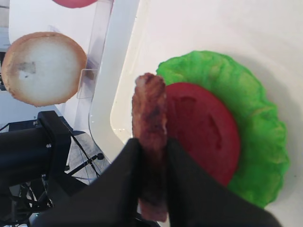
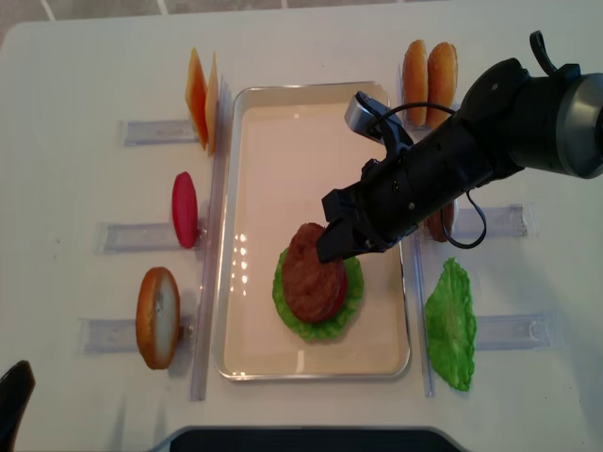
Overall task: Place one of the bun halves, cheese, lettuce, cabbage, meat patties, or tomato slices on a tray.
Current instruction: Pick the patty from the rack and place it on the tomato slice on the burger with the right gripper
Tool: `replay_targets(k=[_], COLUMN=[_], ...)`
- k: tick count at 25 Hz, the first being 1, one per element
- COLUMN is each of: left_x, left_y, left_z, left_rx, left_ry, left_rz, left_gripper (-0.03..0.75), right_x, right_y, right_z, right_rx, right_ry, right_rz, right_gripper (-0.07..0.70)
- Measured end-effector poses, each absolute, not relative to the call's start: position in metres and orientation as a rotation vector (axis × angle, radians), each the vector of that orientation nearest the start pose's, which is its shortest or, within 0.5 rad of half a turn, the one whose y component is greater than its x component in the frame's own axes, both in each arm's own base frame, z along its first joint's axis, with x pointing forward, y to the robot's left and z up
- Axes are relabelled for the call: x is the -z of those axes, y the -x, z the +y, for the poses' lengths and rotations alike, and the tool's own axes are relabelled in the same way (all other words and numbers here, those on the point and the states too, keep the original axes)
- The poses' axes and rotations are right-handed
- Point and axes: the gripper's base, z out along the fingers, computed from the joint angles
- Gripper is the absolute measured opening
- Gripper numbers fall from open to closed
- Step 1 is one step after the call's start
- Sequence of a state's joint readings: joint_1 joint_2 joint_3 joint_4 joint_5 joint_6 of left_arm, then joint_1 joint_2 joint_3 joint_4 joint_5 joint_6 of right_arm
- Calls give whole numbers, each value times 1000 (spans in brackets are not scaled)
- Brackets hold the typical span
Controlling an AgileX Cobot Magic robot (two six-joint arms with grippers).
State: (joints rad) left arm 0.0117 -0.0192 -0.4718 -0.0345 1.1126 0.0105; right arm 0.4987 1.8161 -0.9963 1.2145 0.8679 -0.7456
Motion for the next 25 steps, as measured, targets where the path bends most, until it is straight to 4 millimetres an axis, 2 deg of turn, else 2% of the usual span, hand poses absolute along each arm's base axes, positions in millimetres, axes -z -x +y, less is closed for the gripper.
replay_targets(k=[5,9,19,25], left_x=[-265,-265,-265,-265], left_y=[7,7,7,7], left_z=[-3,-3,-3,-3], left_rx=[28,28,28,28], left_ry=[-1,-1,-1,-1], left_rz=[2105,2105,2105,2105], left_gripper=[433,433,433,433], right_x=[-179,-179,-178,-178], right_y=[-263,-263,-263,-263], right_z=[217,217,216,216], right_rx=[-1311,-1308,-1290,-1286], right_ry=[532,532,548,551], right_rz=[2713,2714,2718,2720], right_gripper=[137,173,349,507])
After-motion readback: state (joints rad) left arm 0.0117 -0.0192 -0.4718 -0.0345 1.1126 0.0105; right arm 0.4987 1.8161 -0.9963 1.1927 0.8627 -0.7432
